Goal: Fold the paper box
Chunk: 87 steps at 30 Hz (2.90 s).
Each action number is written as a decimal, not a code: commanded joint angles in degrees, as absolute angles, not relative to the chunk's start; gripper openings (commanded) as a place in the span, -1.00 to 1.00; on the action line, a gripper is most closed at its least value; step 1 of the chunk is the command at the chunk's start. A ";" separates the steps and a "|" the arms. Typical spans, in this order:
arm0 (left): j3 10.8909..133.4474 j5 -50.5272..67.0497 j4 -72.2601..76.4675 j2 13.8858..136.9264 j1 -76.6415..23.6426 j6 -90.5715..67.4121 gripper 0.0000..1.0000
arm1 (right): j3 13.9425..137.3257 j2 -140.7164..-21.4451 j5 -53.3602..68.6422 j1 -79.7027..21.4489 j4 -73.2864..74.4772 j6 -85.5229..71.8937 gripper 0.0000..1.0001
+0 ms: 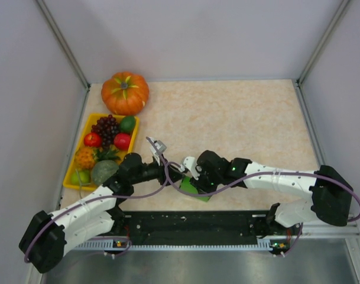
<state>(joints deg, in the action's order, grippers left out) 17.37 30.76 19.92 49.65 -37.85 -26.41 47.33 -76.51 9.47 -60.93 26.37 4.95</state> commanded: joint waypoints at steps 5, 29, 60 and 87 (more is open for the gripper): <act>21.00 34.99 19.79 52.04 -38.93 -22.94 -0.27 | 49.13 -75.85 10.11 -60.29 24.61 5.80 -0.67; 21.97 20.12 12.22 48.95 -43.86 -18.37 -0.37 | 48.87 -76.29 10.11 -60.21 24.17 5.98 -0.72; 21.53 9.60 9.84 47.38 -49.91 -18.54 -0.97 | 49.04 -76.02 8.02 -60.29 21.80 3.09 -0.75; 12.23 -20.92 17.58 47.73 -61.17 -29.80 -1.00 | 53.00 -81.04 -9.84 -65.13 18.99 -4.57 -0.79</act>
